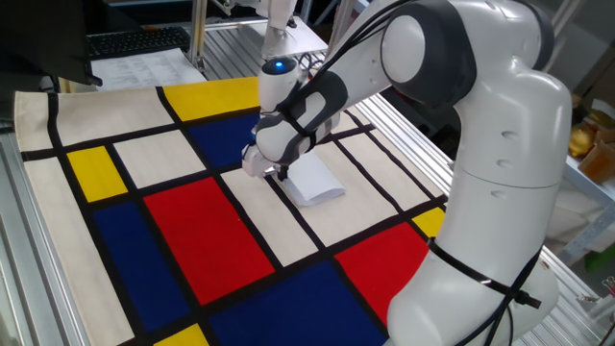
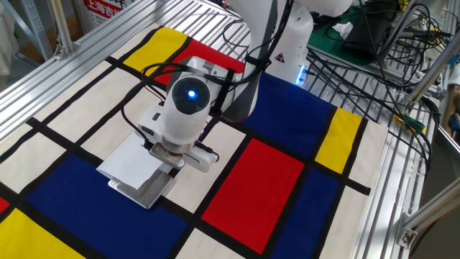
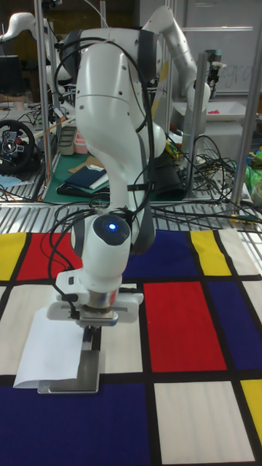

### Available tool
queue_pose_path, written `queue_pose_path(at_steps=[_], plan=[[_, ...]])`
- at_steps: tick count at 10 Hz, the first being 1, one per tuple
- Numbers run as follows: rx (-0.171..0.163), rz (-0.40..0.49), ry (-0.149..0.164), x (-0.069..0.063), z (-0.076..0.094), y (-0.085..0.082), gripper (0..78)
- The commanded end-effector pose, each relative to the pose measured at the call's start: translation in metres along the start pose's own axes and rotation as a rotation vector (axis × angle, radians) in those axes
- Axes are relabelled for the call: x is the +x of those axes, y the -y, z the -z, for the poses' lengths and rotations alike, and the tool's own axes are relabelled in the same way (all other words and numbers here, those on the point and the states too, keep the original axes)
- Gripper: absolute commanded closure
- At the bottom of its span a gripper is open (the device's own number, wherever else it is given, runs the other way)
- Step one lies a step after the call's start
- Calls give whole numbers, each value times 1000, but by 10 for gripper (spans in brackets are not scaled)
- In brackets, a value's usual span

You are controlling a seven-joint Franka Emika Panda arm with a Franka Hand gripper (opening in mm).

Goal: Unfold a piece of paper

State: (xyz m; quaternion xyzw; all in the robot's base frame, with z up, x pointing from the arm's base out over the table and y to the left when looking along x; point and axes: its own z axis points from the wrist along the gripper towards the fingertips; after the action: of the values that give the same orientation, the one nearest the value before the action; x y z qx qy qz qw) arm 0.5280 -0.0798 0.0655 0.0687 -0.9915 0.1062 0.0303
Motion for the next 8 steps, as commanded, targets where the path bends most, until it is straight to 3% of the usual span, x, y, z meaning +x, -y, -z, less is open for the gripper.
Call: queue_pose_path(at_steps=[1,5,8], plan=[[37,3,-3,-1,13,3,776],[77,6,-10,2,27,19,776],[144,2,-19,4,38,29,776]])
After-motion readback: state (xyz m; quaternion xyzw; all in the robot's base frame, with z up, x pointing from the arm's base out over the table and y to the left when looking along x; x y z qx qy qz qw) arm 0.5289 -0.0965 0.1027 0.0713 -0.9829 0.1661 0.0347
